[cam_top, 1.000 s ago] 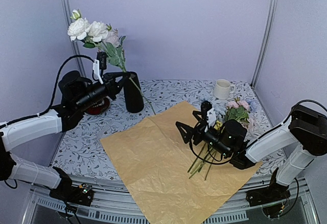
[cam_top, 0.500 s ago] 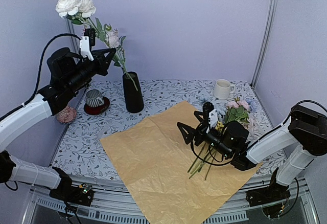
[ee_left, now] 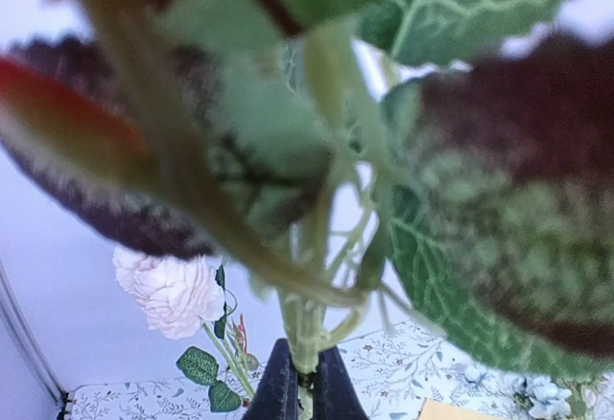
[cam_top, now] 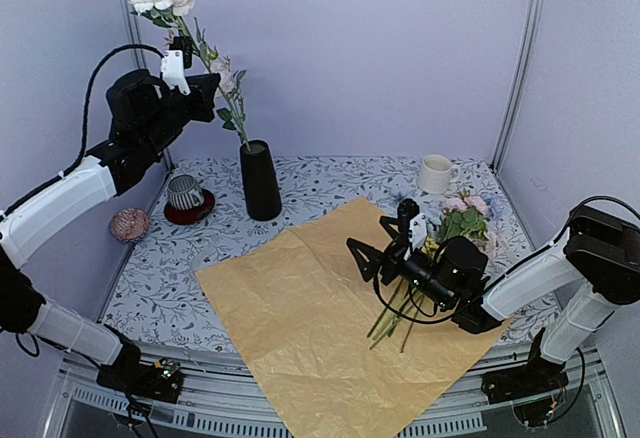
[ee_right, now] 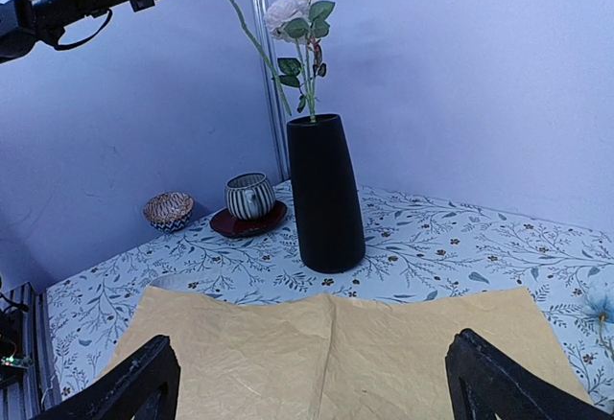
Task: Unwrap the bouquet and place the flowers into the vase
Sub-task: Place the fake flower in the vase, then pick up the fake flower from the flattened wrapping paper, then pass from the right arm to the left
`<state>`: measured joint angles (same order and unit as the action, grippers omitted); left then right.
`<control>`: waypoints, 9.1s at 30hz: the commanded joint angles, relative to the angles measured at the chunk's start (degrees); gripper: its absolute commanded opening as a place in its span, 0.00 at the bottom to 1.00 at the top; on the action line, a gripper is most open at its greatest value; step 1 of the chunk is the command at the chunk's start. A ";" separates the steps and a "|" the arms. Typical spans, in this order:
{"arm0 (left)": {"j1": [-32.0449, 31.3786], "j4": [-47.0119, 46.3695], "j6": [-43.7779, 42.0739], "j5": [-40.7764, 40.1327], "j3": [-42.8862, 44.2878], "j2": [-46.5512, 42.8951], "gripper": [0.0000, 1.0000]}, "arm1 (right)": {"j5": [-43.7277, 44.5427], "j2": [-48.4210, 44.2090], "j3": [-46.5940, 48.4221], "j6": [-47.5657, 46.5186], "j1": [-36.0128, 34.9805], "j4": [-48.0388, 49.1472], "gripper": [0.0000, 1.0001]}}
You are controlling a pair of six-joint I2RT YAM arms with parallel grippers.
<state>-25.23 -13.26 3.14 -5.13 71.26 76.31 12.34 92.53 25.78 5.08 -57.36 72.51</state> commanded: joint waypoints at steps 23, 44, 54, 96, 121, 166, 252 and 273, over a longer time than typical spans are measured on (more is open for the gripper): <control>5.46 1.16 6.79 9.29 0.28 16.23 0.00 | -1.60 -0.21 -0.82 -0.60 0.17 2.30 0.99; 4.92 8.79 11.82 8.35 -5.91 13.43 0.69 | -1.46 -0.07 -0.25 -0.51 0.18 0.98 0.99; 2.48 6.22 14.09 5.21 -20.98 -3.39 0.89 | -1.29 0.09 -0.02 -0.51 0.19 0.86 0.99; -16.79 -42.49 2.22 1.01 -47.96 1.11 0.98 | 11.97 0.00 14.33 9.32 0.22 -31.15 0.99; -16.91 -40.84 1.18 -2.43 -47.00 1.74 0.98 | 22.04 3.87 22.95 8.07 0.09 -45.11 0.99; -16.86 -36.98 3.79 -4.52 -45.82 0.61 0.98 | 9.85 -13.13 20.29 51.67 5.71 -93.25 0.68; -16.81 -35.06 3.67 -1.71 -44.18 1.99 0.97 | 7.49 -37.54 12.41 33.02 16.90 -77.40 0.03; -17.00 -39.64 22.26 21.53 -41.60 -1.96 0.96 | -33.50 -27.55 13.88 11.75 10.99 -48.41 0.03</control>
<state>-41.63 -48.23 16.47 5.82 28.25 75.44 -16.71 62.15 36.32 20.10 -42.89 18.31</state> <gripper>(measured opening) 0.966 0.041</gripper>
